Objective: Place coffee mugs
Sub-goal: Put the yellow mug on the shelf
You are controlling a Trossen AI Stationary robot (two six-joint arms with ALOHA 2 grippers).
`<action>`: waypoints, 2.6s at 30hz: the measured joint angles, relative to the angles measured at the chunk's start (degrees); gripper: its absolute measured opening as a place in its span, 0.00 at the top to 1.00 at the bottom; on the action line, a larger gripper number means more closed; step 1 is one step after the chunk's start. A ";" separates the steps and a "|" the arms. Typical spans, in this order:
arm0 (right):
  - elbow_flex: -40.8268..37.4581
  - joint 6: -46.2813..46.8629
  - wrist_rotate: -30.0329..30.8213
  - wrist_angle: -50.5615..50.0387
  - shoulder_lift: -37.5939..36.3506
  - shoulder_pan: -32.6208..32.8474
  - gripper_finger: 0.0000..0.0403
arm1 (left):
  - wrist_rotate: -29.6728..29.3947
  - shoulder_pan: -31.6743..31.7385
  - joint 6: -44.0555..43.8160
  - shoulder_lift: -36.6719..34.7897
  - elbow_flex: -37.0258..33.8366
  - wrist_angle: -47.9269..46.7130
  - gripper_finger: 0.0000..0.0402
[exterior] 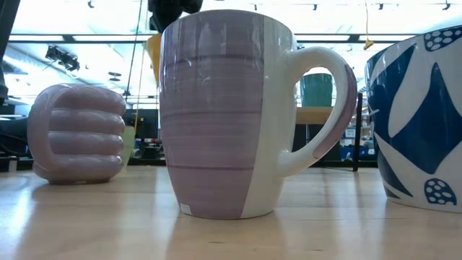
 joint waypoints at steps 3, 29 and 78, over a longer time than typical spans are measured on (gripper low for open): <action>-0.01 0.00 0.93 0.00 0.00 0.00 0.72 | -0.05 1.50 4.57 0.00 2.10 0.03 0.93; -0.02 1.78 9.25 0.59 2.75 -3.76 0.75 | 2.23 14.44 42.52 7.50 3.72 20.52 0.93; -0.04 1.67 2.06 1.51 4.70 -4.17 0.75 | 2.57 17.25 49.30 12.76 3.69 19.42 0.93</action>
